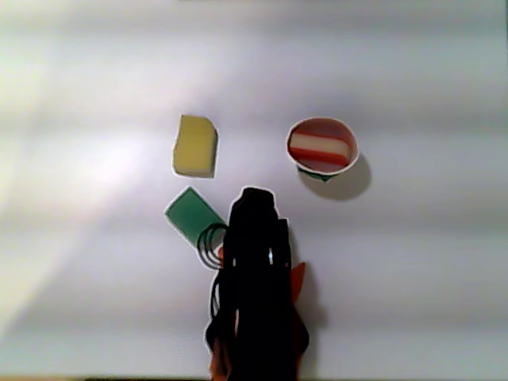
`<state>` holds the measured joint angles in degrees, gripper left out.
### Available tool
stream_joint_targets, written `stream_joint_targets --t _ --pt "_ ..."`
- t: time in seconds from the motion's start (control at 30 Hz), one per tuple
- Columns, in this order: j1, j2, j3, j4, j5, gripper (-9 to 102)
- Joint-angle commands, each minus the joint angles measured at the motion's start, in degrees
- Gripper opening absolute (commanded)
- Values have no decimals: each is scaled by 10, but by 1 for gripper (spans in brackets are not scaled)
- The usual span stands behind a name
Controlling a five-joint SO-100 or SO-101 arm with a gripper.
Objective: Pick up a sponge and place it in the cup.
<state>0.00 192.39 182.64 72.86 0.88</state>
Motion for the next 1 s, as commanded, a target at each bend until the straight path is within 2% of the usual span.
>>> stream_joint_targets --t 0.0,0.97 --pt "4 4 25 9 4 4" --pt "-10 4 25 9 2 4"
